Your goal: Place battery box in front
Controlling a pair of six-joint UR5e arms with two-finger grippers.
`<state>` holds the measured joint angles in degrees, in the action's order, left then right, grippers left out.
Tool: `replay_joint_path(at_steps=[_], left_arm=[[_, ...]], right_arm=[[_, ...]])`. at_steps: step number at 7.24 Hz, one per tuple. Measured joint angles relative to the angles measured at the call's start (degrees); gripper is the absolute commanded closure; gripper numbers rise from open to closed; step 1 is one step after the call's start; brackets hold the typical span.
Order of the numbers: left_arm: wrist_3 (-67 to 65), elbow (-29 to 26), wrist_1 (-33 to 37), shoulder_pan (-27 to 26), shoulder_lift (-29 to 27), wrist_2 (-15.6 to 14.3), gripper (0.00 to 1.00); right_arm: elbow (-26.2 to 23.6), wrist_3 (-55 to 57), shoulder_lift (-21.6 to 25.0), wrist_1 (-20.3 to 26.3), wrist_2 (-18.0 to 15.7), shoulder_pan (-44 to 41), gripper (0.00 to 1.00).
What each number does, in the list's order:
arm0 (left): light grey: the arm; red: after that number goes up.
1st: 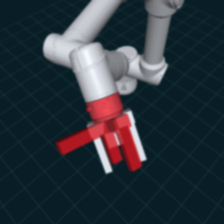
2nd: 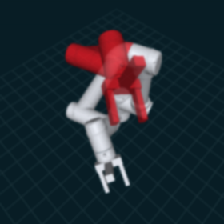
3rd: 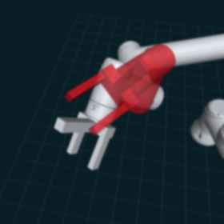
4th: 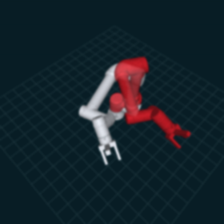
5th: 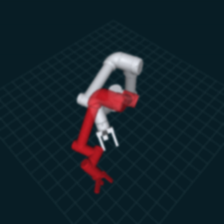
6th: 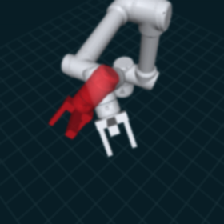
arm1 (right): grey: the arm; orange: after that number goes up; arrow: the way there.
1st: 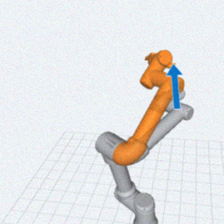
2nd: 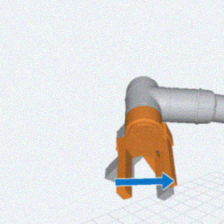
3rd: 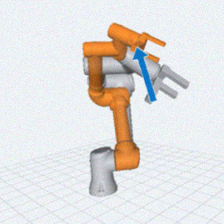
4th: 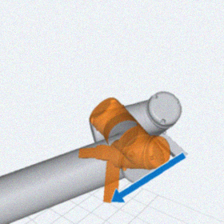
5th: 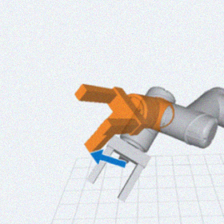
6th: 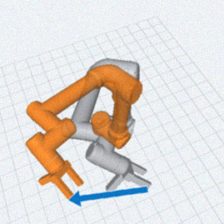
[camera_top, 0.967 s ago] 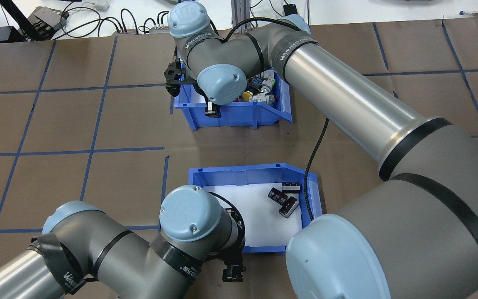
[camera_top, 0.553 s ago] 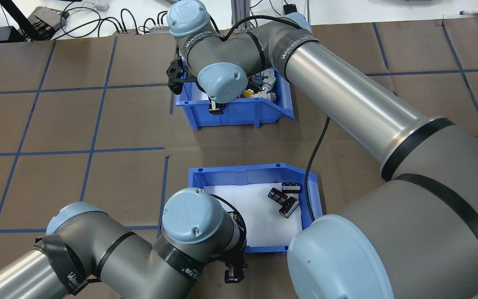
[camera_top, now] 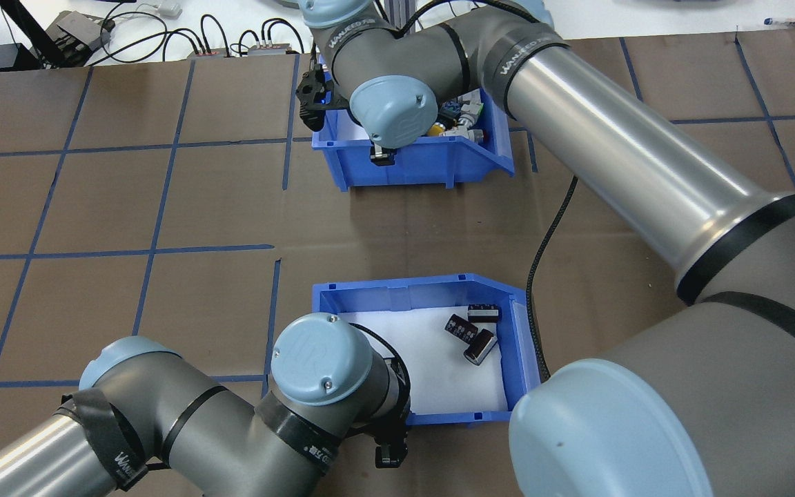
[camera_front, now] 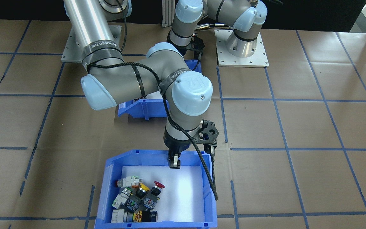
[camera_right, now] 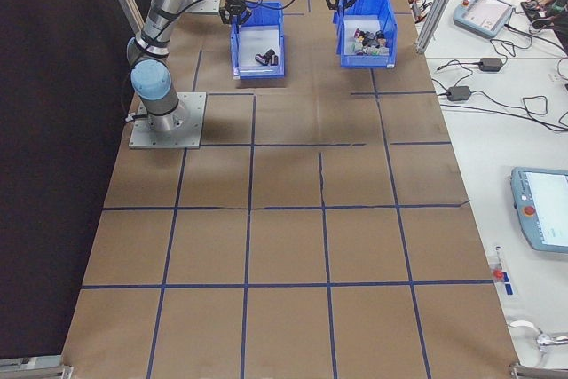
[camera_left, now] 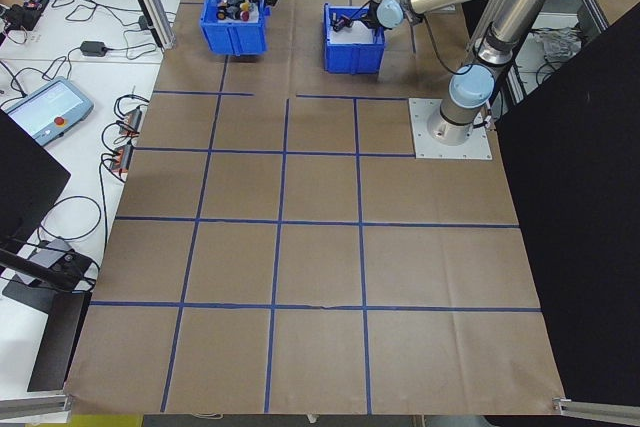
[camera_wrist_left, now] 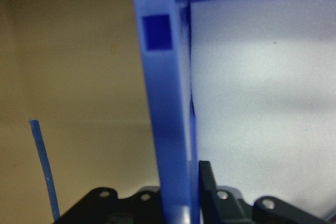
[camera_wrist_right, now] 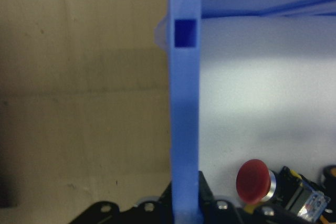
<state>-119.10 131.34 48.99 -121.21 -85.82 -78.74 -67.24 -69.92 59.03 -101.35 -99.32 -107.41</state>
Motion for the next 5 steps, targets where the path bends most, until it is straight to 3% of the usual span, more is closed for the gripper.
replay_joint_path(at_steps=[2, 5], left_arm=[[2.8, -0.6, -0.2, 1.4, 2.5, -0.5, 1.0], [11.4, -1.1, 2.5, 10.4, 7.6, -0.8, 1.0]], right_arm=[[-4.8, -3.3, 5.1, 1.6, 0.4, 6.3, 1.0], [-17.3, -14.3, 15.8, -0.7, 2.6, 16.7, 1.0]])
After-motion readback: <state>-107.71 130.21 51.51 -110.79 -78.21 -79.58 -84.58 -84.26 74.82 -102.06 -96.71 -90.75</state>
